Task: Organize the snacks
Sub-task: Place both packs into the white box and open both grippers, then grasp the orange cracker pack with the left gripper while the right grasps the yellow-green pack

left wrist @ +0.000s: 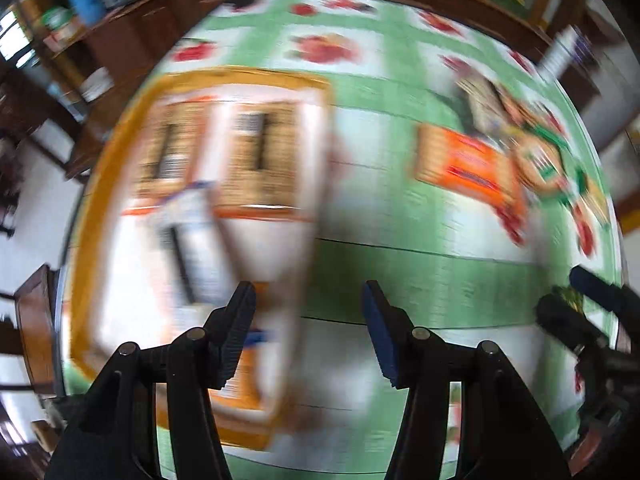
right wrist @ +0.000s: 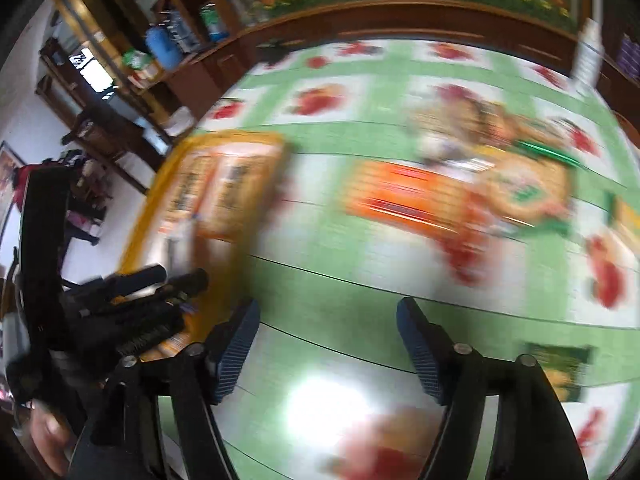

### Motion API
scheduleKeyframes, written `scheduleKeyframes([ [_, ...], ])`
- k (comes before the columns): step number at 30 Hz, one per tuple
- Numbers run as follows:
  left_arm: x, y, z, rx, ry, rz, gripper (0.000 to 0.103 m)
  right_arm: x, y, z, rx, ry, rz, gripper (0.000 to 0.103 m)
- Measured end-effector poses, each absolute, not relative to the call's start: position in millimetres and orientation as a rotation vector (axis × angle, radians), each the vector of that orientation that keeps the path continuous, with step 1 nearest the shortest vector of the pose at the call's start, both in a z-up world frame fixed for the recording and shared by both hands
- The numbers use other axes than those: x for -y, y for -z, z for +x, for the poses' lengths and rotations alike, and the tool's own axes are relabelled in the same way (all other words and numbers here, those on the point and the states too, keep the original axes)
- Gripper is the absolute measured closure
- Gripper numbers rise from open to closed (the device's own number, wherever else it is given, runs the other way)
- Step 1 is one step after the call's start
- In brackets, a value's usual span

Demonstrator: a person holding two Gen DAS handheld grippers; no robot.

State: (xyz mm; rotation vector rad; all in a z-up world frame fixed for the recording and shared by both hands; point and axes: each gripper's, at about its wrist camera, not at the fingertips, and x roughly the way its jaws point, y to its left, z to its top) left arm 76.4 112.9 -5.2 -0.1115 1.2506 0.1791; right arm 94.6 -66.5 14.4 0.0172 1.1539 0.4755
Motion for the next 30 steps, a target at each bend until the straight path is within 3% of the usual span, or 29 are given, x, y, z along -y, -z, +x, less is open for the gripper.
scheduleKeyframes([
  [13,-45,-4,202,-1.173,-0.207,0.167,0.042,300,-15,186,-1.102,-0.08,0.257,0.025],
  [21,-50,21,260,-1.212,-0.299,0.257,0.042,328,16,248,-1.121,0.016,0.225,0.025],
  [30,-36,45,254,-1.35,-0.178,0.379,0.04,334,45,271,-1.256,-0.159,0.31,0.025],
])
